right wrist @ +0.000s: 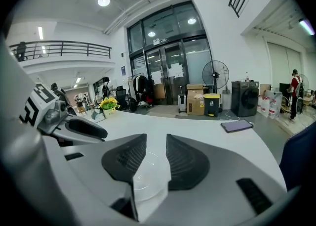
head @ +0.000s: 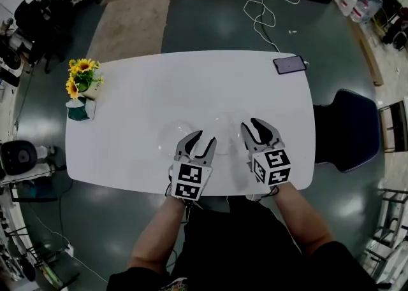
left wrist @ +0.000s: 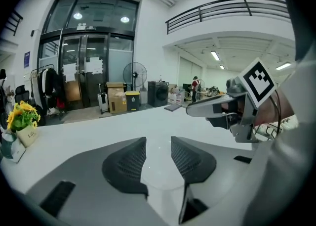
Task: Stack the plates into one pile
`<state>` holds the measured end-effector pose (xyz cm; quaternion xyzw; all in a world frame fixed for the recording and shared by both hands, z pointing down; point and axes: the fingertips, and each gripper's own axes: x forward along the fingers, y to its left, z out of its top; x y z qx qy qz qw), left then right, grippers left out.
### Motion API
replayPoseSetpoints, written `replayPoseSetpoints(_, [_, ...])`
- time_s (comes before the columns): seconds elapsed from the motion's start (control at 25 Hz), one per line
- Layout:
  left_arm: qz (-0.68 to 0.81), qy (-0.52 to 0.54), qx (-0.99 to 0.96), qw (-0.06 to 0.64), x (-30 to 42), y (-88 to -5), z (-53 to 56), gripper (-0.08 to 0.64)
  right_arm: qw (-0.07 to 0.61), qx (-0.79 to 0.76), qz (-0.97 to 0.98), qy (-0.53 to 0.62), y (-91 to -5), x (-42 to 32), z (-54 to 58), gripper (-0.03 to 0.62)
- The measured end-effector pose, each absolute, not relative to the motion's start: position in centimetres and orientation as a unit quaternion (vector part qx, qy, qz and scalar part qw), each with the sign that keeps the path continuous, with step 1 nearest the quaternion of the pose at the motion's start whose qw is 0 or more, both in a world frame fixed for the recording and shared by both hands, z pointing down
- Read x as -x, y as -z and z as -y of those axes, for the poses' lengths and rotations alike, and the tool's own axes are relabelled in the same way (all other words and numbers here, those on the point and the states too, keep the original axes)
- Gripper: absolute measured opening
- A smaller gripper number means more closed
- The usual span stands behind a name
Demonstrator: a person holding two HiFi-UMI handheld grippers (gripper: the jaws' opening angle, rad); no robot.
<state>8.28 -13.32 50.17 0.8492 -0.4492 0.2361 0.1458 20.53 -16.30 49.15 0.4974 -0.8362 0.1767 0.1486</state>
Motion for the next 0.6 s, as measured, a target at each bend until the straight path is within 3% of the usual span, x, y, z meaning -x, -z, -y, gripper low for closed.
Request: replayPoseSetpoints(0.6, [0.456,-0.316,-0.808,0.198,-10.5,-59.0,11.2,0.162,0.185,-0.438,0.854,-0.209,-54.3,-21.4,16.1,0.138])
